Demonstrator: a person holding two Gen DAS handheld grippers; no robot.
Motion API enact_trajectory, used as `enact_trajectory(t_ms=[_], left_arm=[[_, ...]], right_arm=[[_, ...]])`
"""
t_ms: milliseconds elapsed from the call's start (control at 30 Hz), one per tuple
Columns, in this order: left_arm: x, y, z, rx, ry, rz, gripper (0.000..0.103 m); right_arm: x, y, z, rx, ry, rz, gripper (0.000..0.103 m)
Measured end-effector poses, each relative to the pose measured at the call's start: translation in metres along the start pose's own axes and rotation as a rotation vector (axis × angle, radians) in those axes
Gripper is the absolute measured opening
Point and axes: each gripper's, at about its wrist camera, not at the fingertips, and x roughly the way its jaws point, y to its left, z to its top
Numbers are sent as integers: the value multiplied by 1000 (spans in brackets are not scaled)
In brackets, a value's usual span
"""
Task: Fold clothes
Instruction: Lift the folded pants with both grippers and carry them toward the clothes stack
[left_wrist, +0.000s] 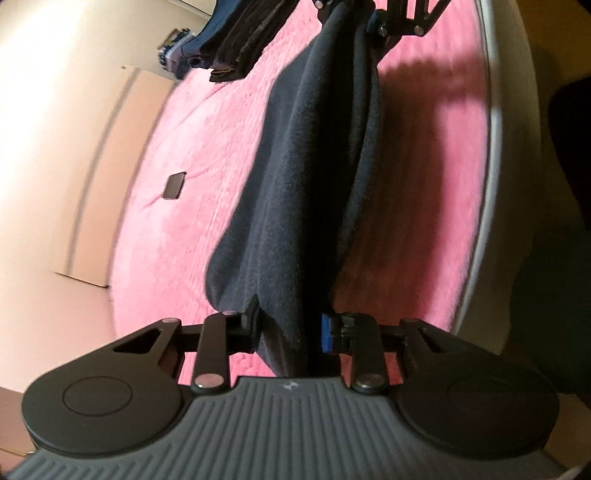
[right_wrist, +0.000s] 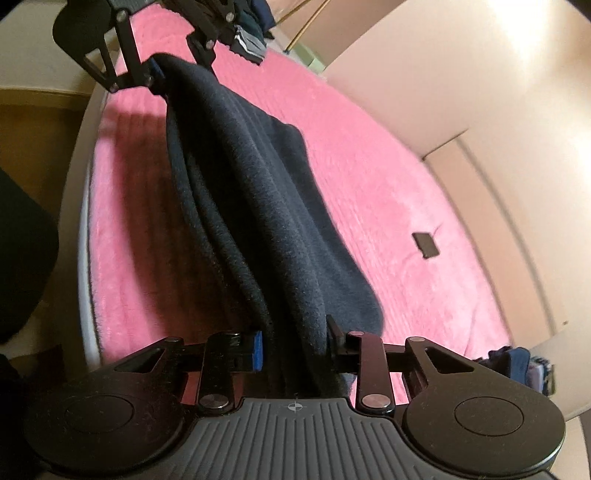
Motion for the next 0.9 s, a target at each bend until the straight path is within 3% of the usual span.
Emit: enact_trajectory(t_ms=[267,400,667,900], left_arm=[[-50,113,46,-36,-6,-256,24],[-74,147,66,-30,-57,-322,24],[-74,212,112,27,-226,-300,23],[-46,251,201,97,-339,-237,23]], right_arm=[[-81,-82,41,42,177,189,29],[-114,-119,59,84,252,201,29],[-161,-187,73,163,358,76,29],[-173,-255,43,247,402,-47,29]])
